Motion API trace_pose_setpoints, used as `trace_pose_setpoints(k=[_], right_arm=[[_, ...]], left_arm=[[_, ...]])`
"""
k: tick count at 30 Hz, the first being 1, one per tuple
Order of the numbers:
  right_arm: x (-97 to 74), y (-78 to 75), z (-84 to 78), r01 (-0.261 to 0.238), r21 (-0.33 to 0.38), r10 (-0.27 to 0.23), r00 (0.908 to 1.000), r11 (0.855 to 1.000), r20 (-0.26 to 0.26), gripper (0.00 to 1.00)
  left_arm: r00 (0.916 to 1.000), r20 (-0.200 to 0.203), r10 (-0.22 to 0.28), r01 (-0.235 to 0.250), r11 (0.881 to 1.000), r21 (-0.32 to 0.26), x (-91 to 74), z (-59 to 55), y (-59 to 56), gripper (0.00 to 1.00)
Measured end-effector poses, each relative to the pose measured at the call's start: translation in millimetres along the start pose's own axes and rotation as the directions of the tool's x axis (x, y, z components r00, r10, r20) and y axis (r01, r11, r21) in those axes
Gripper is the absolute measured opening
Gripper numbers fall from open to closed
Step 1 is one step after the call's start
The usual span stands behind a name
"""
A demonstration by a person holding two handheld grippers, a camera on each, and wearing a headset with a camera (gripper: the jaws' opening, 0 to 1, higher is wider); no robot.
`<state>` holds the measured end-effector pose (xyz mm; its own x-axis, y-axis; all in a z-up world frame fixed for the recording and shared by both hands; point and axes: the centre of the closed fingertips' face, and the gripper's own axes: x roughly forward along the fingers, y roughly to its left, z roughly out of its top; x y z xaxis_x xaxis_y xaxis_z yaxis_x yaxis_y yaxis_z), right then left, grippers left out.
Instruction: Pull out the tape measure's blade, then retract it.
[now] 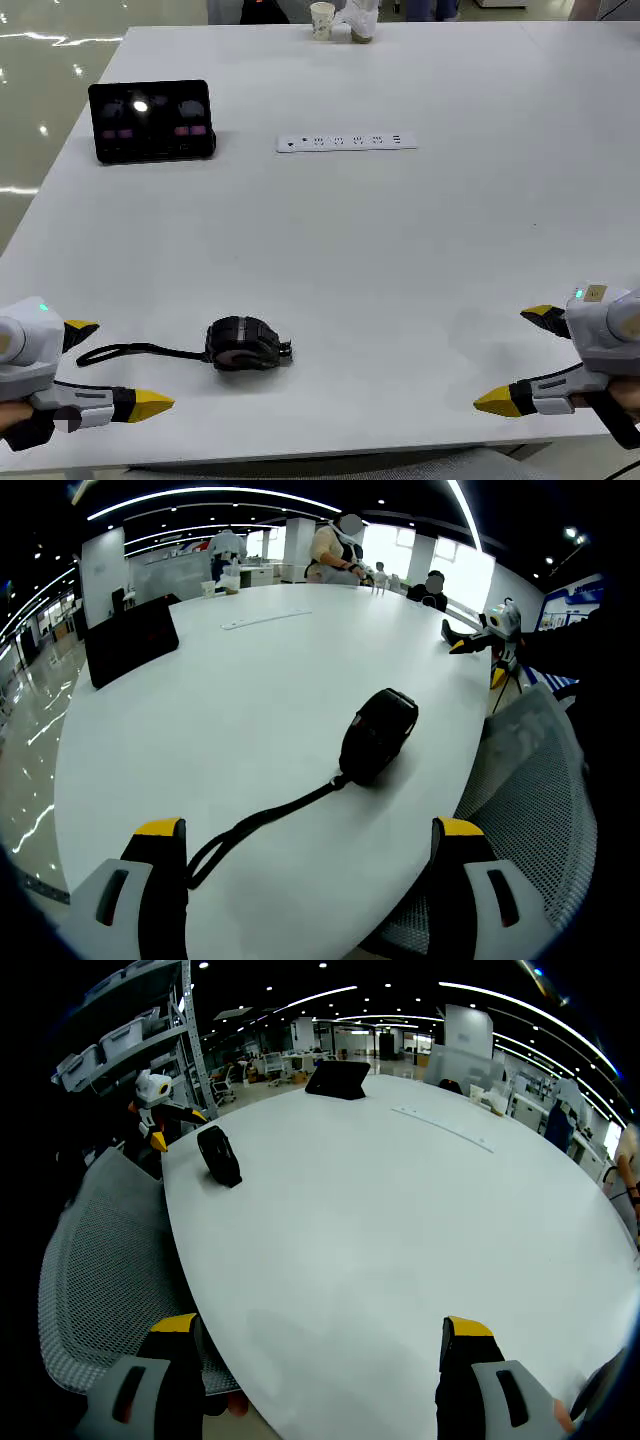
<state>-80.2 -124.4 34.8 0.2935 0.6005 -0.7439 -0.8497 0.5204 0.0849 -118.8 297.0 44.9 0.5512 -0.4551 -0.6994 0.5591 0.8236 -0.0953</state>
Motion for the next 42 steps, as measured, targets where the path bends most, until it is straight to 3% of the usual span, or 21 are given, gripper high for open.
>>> trace_pose_setpoints(k=[15, 17, 18, 19, 22, 25, 31, 40, 42], right_arm=[[0.9, 2.8, 0.2, -0.006, -0.003, 0.006, 1.0000, 1.000, 0.003, 0.99], [2.1, 6.4, -2.2, -0.045, 0.038, 0.045, 0.9990, 0.998, -0.006, 0.99], [2.7, 4.3, 2.1, -0.046, 0.036, 0.045, 0.9987, 0.998, 0.024, 0.99], [2.3, 0.3, 11.0, -0.024, 0.002, 0.024, 0.9963, 1.000, 0.082, 0.99], [1.9, 1.6, 9.5, -0.037, 0.014, 0.036, 0.9966, 0.999, 0.074, 0.99], [2.8, 2.6, 12.4, -0.047, -0.032, 0.050, 0.9941, 0.998, 0.097, 0.99], [6.3, 5.5, 12.9, -0.058, -0.089, 0.066, 0.9935, 0.994, 0.092, 0.99], [10.2, 6.9, 17.4, -0.071, -0.134, 0.080, 0.9945, 0.988, 0.067, 0.99], [12.2, 6.0, 19.8, -0.074, -0.132, 0.083, 0.9945, 0.989, 0.064, 0.99]], left_arm=[[1.0000, 0.001, 0.000, 0.000, 1.000, 0.011, -1.2, -2.1, -3.5, 0.99], [1.0000, 0.001, 0.000, 0.000, 1.000, 0.011, -1.2, -1.7, -4.3, 0.99], [1.0000, 0.000, -0.002, 0.002, 1.000, 0.011, -1.1, -1.6, -4.8, 0.99], [1.0000, 0.001, -0.008, 0.008, 1.000, 0.011, -0.8, -1.3, -6.6, 0.99], [0.9998, 0.000, -0.022, 0.022, 0.999, 0.028, -0.3, -0.2, -11.2, 0.99], [0.9990, -0.005, -0.044, 0.044, 0.998, 0.037, 0.8, 0.4, -15.5, 0.99], [0.9929, -0.044, -0.111, 0.115, 0.988, 0.103, 6.1, 0.9, -30.7, 0.99], [0.9904, -0.049, -0.129, 0.135, 0.980, 0.148, 12.5, 15.0, -30.0, 0.99], [0.9890, -0.066, -0.133, 0.142, 0.975, 0.170, 14.1, 16.7, -30.6, 0.99]])
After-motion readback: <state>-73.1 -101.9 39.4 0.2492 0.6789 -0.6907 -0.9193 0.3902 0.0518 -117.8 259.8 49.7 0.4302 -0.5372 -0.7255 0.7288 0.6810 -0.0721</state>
